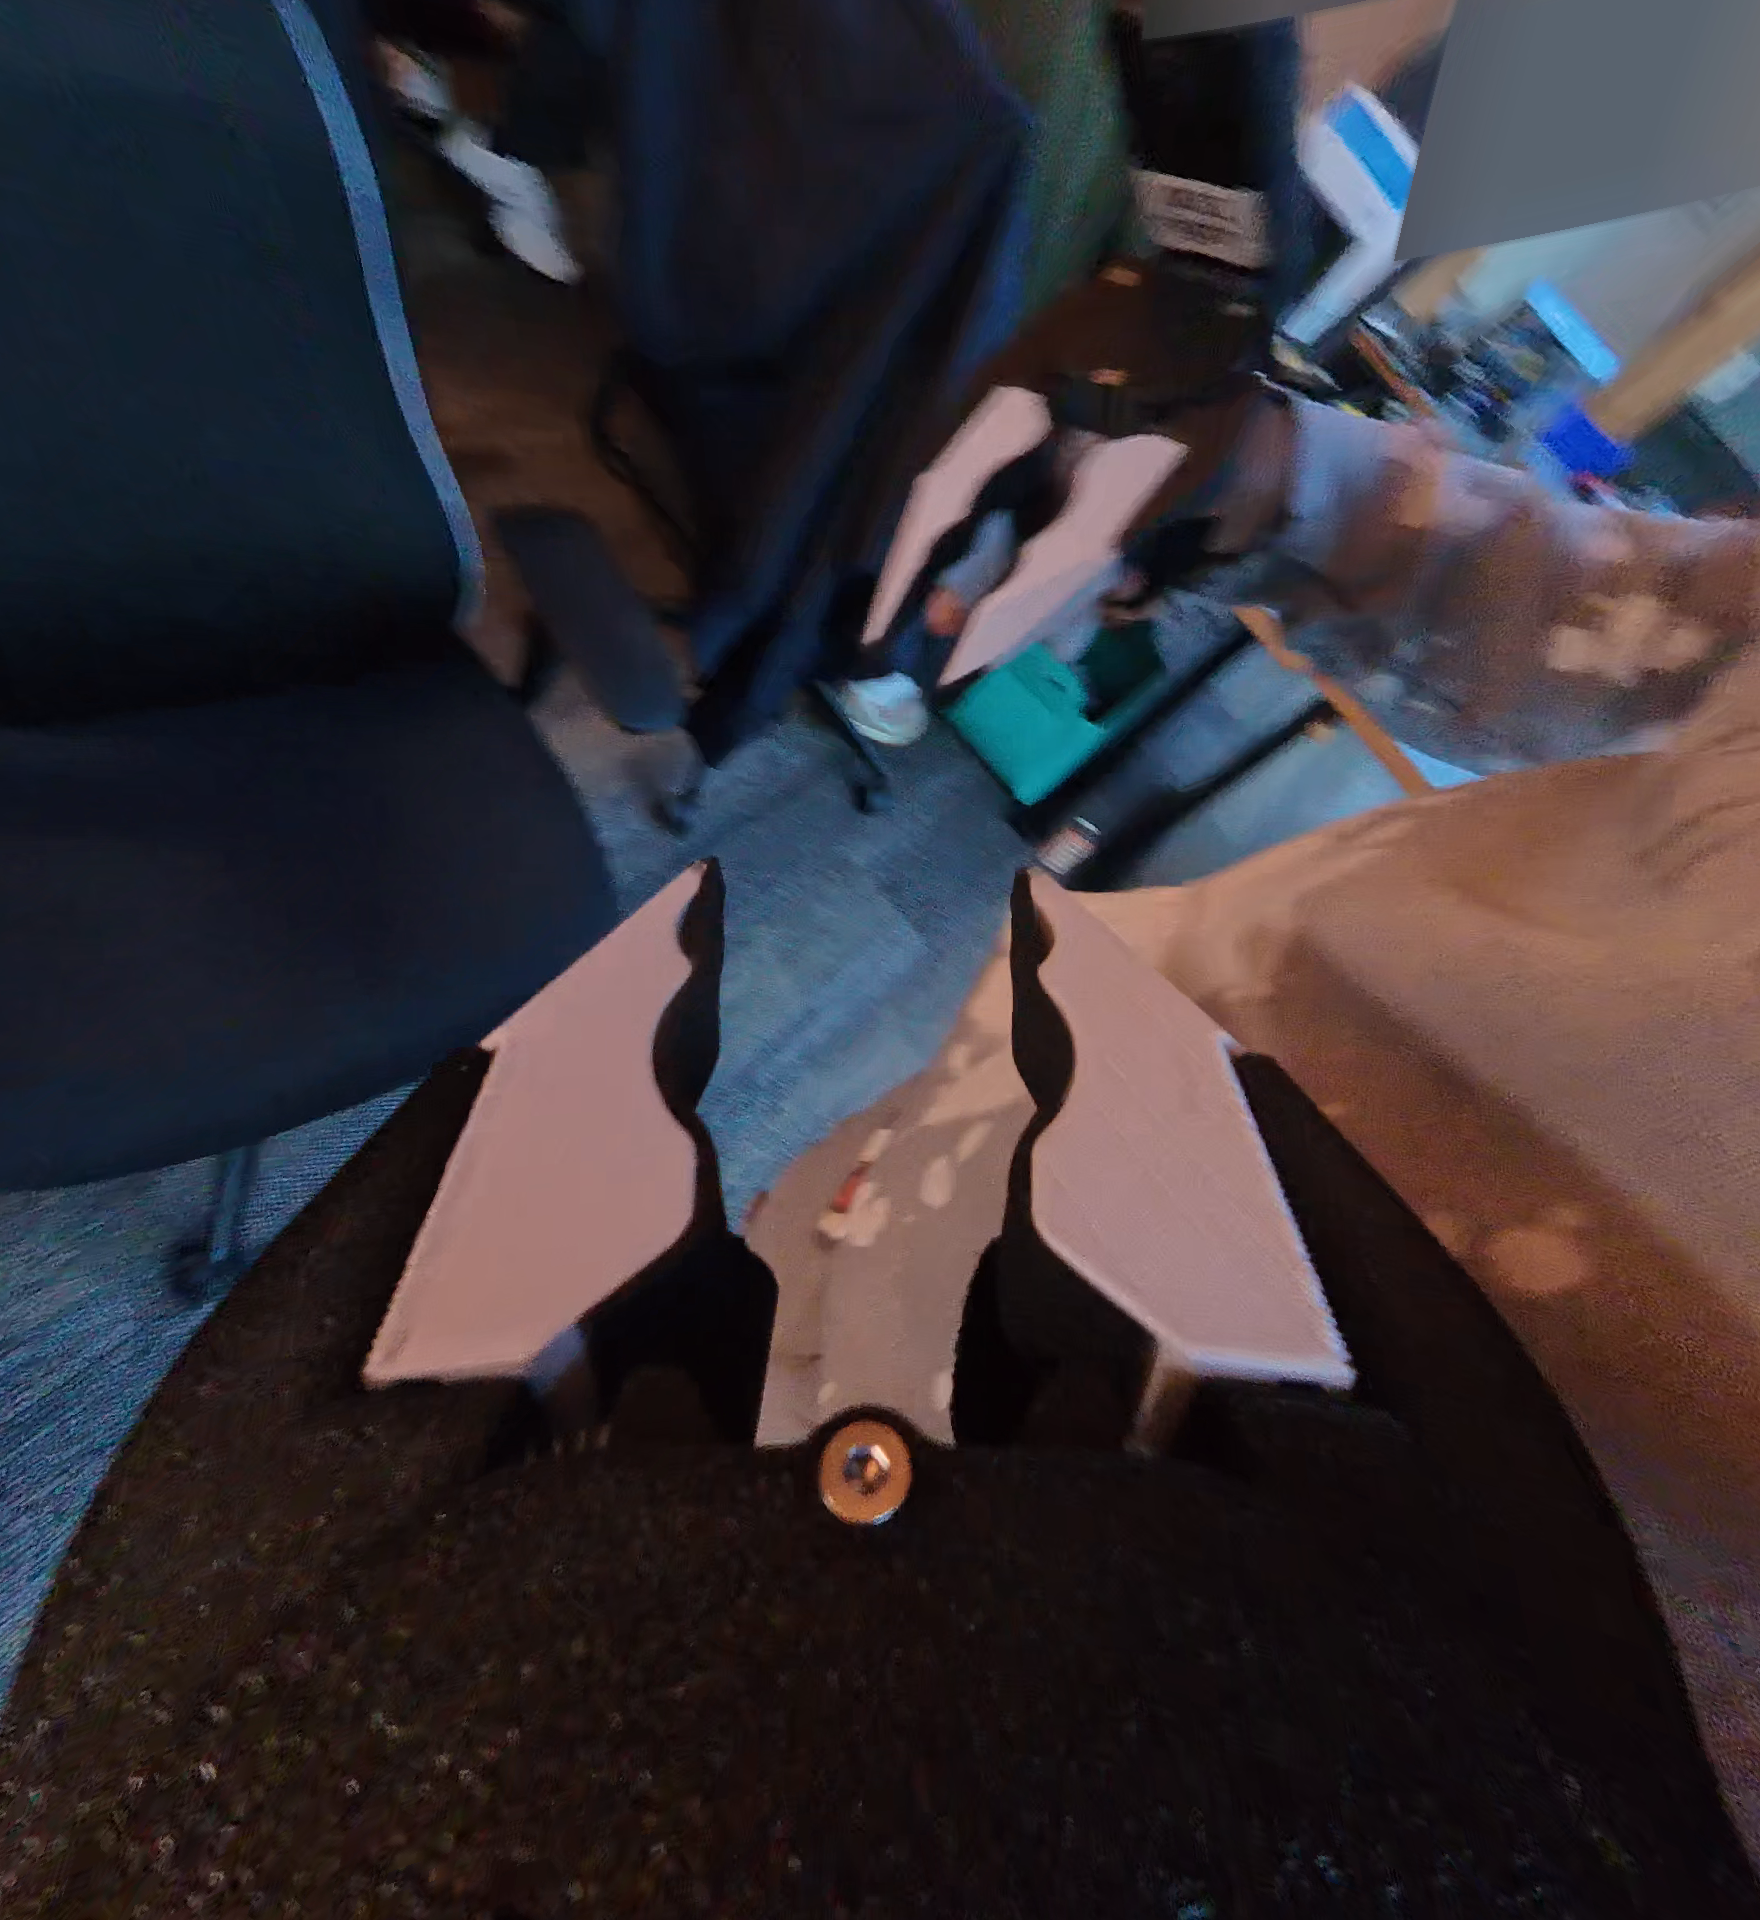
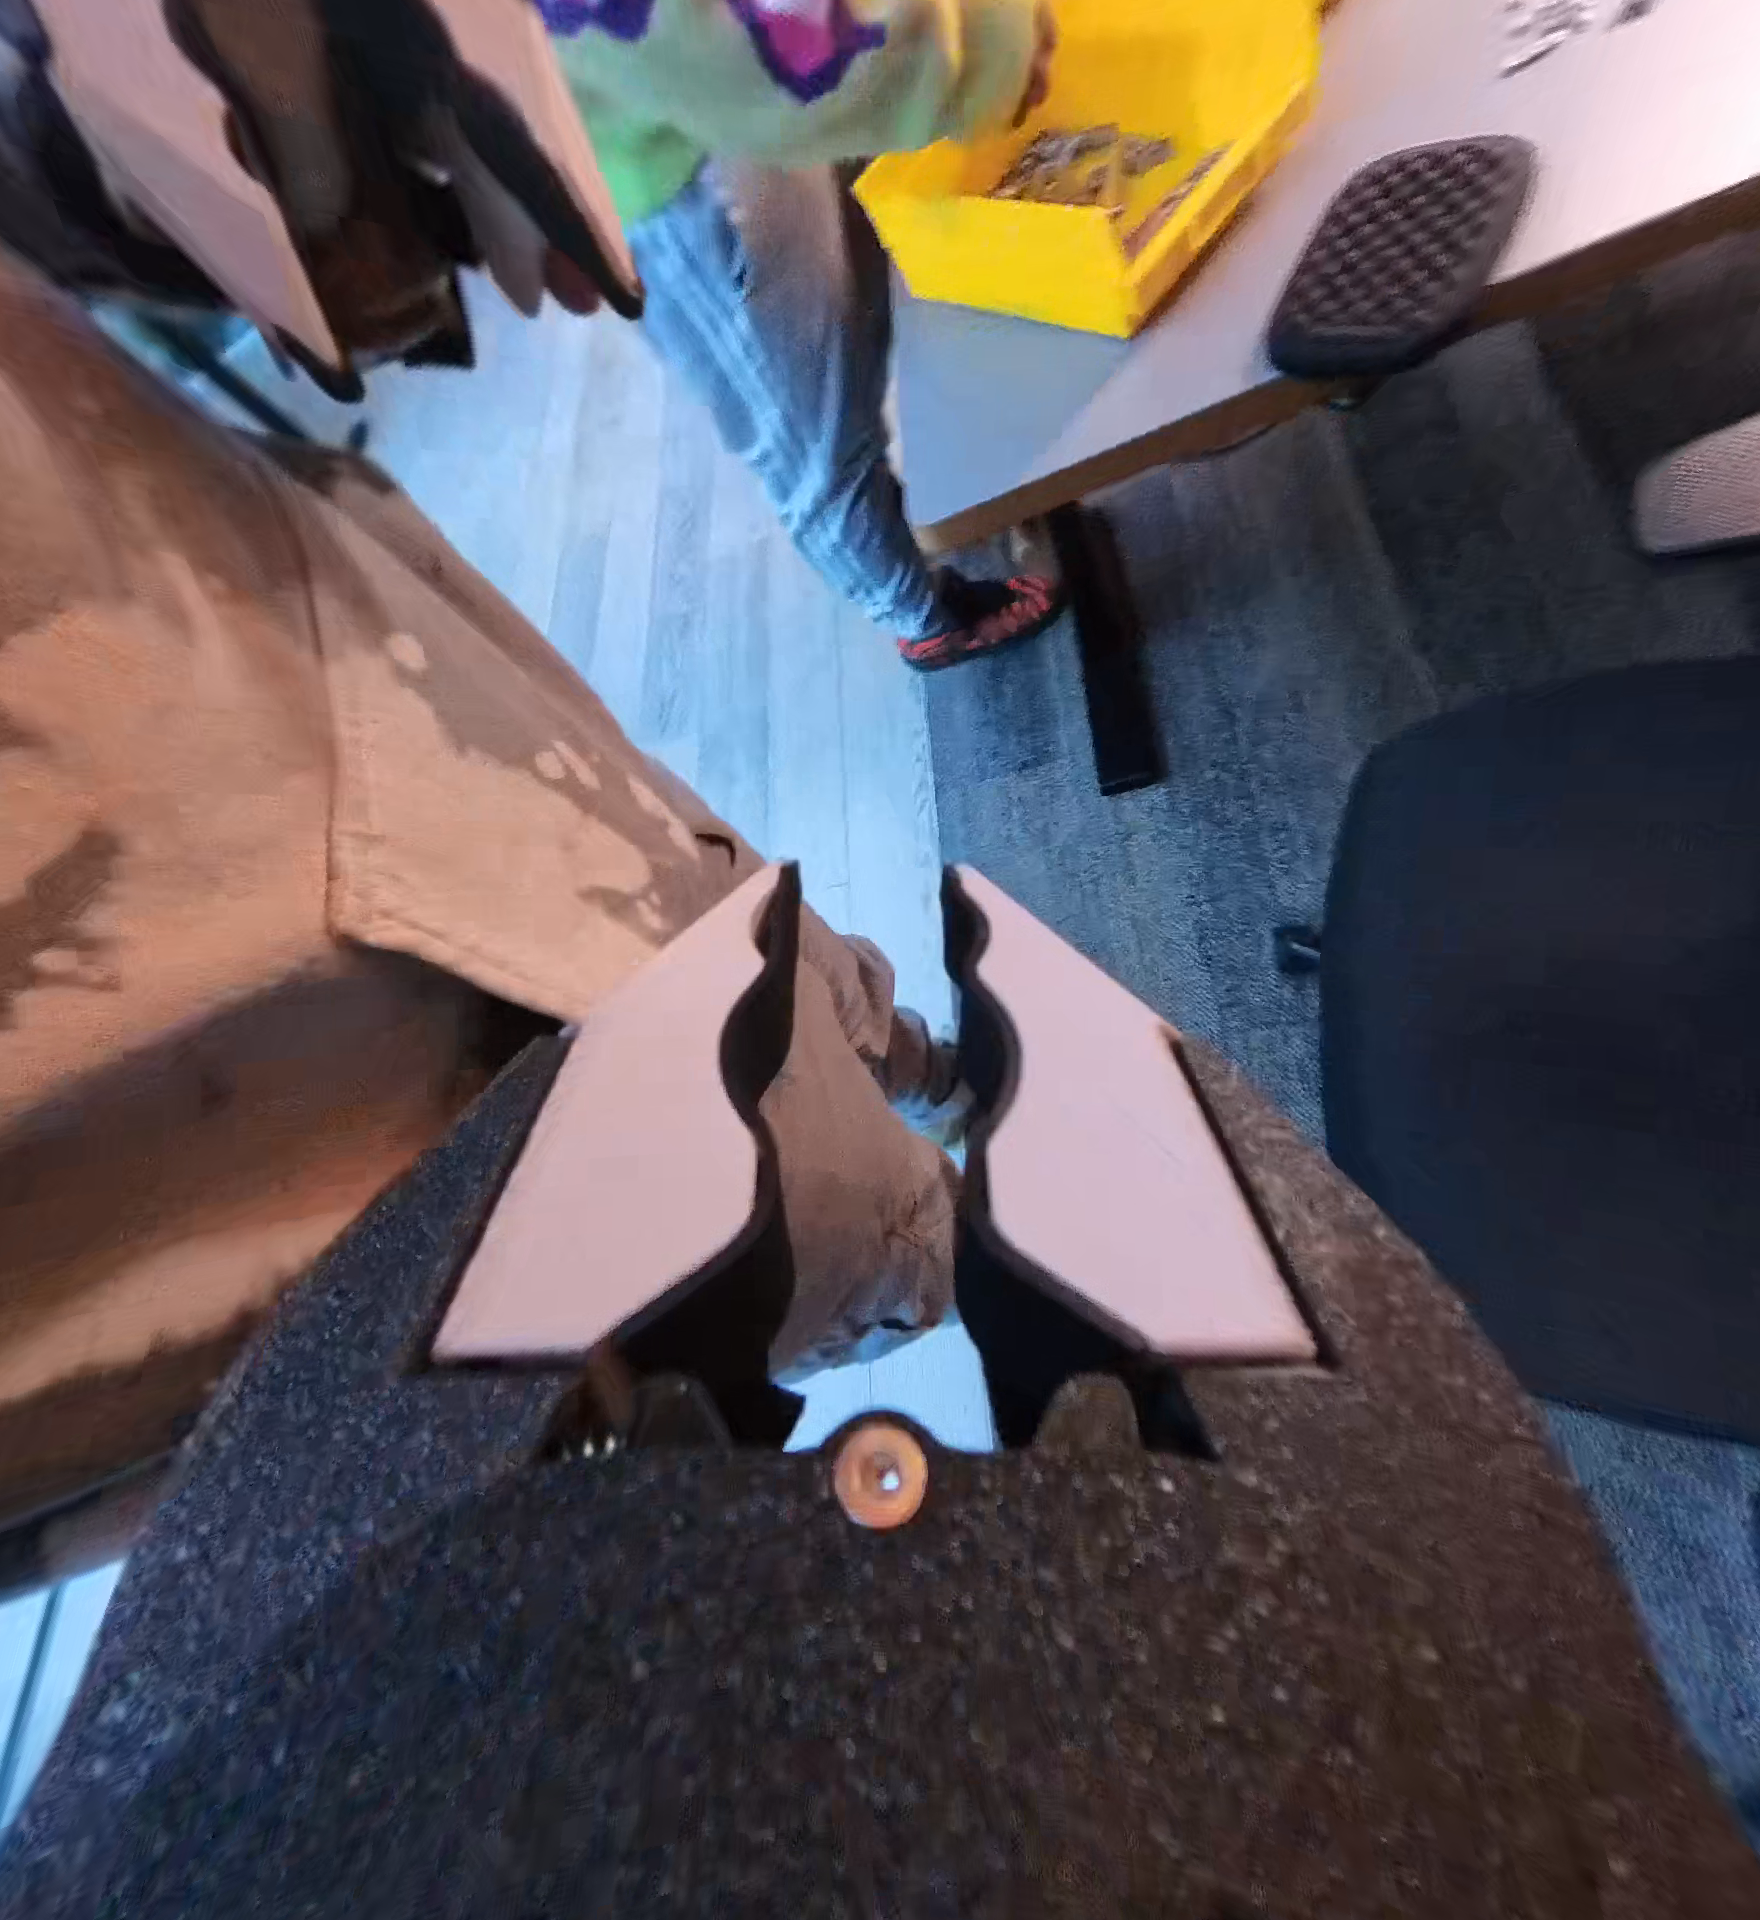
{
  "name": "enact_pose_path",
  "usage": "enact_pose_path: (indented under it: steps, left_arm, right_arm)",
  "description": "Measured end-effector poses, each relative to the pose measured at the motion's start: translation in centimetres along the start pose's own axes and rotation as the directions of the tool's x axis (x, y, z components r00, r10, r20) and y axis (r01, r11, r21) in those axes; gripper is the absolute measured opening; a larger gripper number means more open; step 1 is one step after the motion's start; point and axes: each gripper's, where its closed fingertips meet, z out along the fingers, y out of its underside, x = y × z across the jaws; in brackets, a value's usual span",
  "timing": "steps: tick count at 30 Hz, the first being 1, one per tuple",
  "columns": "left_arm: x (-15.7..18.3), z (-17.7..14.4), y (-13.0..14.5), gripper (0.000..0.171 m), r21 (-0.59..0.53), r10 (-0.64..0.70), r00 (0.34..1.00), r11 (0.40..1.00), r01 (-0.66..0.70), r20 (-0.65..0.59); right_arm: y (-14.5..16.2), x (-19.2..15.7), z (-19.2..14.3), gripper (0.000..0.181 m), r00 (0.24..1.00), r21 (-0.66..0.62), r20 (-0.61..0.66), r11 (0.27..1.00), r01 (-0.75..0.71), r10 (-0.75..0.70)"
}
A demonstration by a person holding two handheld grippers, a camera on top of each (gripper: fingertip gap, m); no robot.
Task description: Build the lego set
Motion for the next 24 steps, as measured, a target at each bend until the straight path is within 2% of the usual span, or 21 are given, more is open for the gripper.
enact_pose_path:
  steps: [2, 5, 8, 11, 14, 17, 21, 24]
  left_arm:
    - [-2.6, -0.3, 0.3, 0.054, 0.059, -0.026, 0.992, 0.998, 0.018, 0.124]
    - [-5.7, -1.0, 1.1, 0.056, 0.138, -0.078, 0.960, 0.990, 0.042, 0.267]
    - [-8.7, -1.9, 2.2, 0.056, 0.213, -0.138, 0.909, 0.975, 0.055, 0.394]
    - [-11.5, -3.1, 2.9, 0.056, 0.264, -0.188, 0.855, 0.962, 0.062, 0.483]
    - [-14.5, -4.7, 3.2, 0.056, 0.308, -0.222, 0.814, 0.950, 0.056, 0.537]
    - [-18.9, -6.7, 4.0, 0.057, 0.317, -0.230, 0.769, 0.948, 0.038, 0.596]
    - [-27.2, -9.7, 5.3, 0.056, 0.358, -0.284, 0.716, 0.932, 0.051, 0.638]
    - [-35.0, -11.0, 6.5, 0.057, 0.387, -0.336, 0.698, 0.917, 0.091, 0.633]
  right_arm:
    - [0.7, 2.6, -2.2, 0.030, 0.990, 0.048, -0.121, 0.996, -0.069, 0.075]
    - [1.7, 6.1, -3.7, 0.036, 0.956, 0.034, -0.286, 0.998, -0.056, 0.064]
    - [1.5, 9.2, -3.2, 0.047, 0.931, -0.018, -0.365, 1.000, 0.003, -0.010]
    - [0.0, 12.7, -1.0, 0.055, 0.924, -0.073, -0.374, 0.996, 0.051, -0.075]
    - [-2.9, 16.3, 2.9, 0.059, 0.923, -0.109, -0.360, 0.989, 0.105, -0.137]
    - [-6.6, 19.9, 8.2, 0.062, 0.906, -0.159, -0.350, 0.968, 0.194, -0.239]
    - [-11.9, 25.1, 15.9, 0.067, 0.874, -0.213, -0.358, 0.940, 0.267, -0.329]
    - [-13.2, 30.2, 22.5, 0.072, 0.881, -0.288, -0.339, 0.928, 0.237, -0.330]
